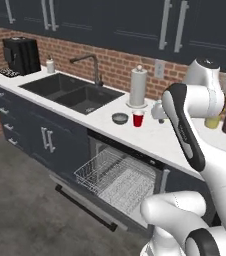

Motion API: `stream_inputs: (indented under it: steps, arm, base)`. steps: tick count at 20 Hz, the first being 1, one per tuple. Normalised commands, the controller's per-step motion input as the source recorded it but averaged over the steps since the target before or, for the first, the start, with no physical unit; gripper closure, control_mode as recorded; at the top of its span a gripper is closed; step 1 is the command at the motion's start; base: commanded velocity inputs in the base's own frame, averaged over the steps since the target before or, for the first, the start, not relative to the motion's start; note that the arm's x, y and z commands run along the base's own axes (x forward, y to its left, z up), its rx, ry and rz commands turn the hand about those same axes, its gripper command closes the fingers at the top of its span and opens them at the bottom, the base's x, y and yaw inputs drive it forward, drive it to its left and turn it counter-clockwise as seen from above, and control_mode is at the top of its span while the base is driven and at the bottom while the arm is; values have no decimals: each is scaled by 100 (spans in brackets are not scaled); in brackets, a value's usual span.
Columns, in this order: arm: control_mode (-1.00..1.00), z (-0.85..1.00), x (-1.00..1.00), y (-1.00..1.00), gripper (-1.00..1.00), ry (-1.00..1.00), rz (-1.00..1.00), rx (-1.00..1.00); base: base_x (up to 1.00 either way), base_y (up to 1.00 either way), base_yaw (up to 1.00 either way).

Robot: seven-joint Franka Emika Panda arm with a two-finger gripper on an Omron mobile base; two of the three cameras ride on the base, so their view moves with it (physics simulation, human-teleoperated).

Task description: Pick up the cup and bowl from the counter, place them in the dishwasher, and close the dishwasher door.

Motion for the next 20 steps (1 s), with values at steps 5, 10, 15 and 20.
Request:
stream_inputs:
  steps: [5,10,15,20]
  arm:
    - [100,0,0,0,-100,0,0,0]
    - [100,0,0,0,-100,0,0,0]
    - [100,0,0,0,-100,0,0,0]
    - [100,0,0,0,-100,0,0,0]
  base:
    - [0,-61,49]
    - [3,-52,37]
    - [12,-43,29]
    - [0,-28,11]
